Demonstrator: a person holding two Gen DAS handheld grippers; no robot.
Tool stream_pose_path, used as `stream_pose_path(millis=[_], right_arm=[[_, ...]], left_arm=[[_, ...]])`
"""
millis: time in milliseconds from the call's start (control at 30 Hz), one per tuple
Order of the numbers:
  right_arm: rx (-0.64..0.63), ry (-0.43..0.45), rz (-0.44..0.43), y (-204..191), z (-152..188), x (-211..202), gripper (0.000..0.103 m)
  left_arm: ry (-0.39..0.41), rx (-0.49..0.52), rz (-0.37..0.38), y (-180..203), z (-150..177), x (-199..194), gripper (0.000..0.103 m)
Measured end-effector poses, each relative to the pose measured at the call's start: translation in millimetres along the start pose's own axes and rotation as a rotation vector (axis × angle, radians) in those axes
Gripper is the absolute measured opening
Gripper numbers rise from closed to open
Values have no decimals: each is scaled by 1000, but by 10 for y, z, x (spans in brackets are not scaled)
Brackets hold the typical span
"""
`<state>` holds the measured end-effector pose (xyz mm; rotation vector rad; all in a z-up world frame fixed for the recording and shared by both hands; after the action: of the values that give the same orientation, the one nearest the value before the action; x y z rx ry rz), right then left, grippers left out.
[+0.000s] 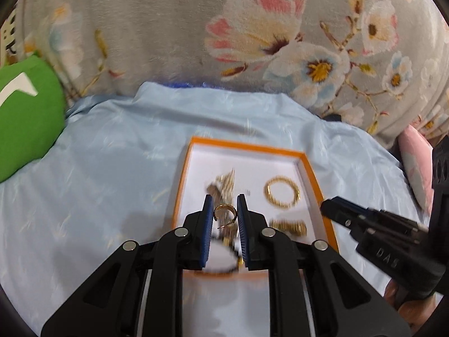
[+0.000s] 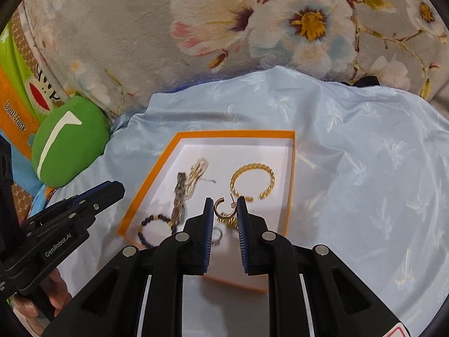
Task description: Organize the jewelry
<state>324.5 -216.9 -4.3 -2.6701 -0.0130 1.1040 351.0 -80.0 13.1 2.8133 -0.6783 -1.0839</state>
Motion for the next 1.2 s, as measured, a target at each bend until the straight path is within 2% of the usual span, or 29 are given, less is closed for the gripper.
stream_pose_path(millis=[200,400,500,700,800,867,1067,1200], right_arm=[[1,-33,9,110,-420,592,16],[-27,-64,24,114,-520,936,18],[-12,-34,22,144,-531,884,19],[24,47,11,255,-338,307,19],[23,68,12,337,34,-148,20],[12,67,25,384,326,-403,25],[-9,42,74,401,1321,-1024,28],[-45,11,52,188,1852,-1220,28]], left_arm=[[-27,35,-38,87,-384,699,16],[-74,43,-64,72,-500,1149,17],[-56,14,-79,-2,-517,1146,41],[11,-17,-84,-139,-447,682,42],[29,-11,-70,-160,-221,259,42],[18,-9,-56,-160,33,-4,46],[-46,18,-54,-71,1050,-635,47],[-93,24,-55,34,1652,-942,47]])
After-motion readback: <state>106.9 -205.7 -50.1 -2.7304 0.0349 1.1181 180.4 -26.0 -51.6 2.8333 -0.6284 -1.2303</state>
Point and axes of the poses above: each gripper's, at about its wrist camera, not at the fingertips, and x roughly the way its jaws point, y to its right, z to its underside, the point moved 9 cm from there along x, roughly the way its jaws point, and after that the axes turned 3 degrees about z, right-handed, at the moved point
